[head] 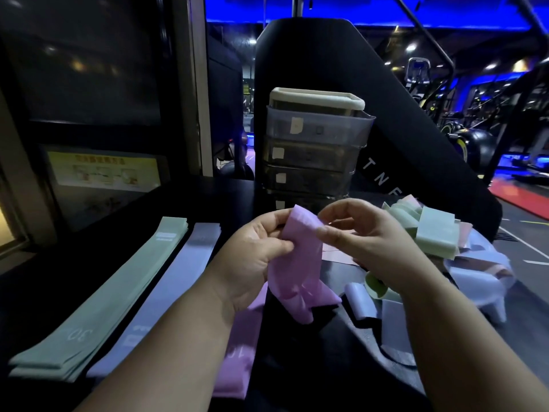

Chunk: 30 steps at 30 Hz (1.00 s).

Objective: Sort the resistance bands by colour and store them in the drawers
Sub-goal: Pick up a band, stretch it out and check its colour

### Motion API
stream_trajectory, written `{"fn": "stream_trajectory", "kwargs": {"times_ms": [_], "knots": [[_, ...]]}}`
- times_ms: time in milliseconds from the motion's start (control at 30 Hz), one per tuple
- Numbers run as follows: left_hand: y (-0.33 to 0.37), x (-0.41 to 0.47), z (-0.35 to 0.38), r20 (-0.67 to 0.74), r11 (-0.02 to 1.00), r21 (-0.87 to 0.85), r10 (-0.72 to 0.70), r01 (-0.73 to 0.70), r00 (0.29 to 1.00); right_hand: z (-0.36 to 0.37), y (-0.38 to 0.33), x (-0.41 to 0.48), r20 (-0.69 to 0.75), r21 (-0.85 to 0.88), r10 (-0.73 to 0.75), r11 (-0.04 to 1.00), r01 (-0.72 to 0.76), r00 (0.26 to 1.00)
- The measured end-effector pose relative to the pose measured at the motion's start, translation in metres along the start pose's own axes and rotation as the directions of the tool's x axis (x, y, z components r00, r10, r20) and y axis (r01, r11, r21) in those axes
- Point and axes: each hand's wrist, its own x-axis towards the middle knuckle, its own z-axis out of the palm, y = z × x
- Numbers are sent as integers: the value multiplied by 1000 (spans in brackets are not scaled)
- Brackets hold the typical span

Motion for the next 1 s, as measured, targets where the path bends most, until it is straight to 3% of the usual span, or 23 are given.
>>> {"fn": "stream_trajectory", "kwargs": {"times_ms": [200,367,600,700,867,1000], "knots": [[0,-2,3,-45,998,55,20,-18,999,2,6,3,-103,-37,79,996,-83,991],[1,-3,4,-31,992,114,58,-54,998,2,9,4,-21,-107,71,992,-73,997],[-3,-5,6,-81,953,276,150,-122,985,7,2,4,-13,164,69,984,-66,998],[-6,-2,4,-138,928,363,148,-89,979,10,-1,5,-25,300,77,952,-66,997],[-2,-6,12,-3,952,303,39,-37,999,9,-6,4,-53,438,42,899,-15,998],[-1,-11,13,118,927,375,-56,8,991,1,-8,5,-188,445,45,895,44,981]]}}
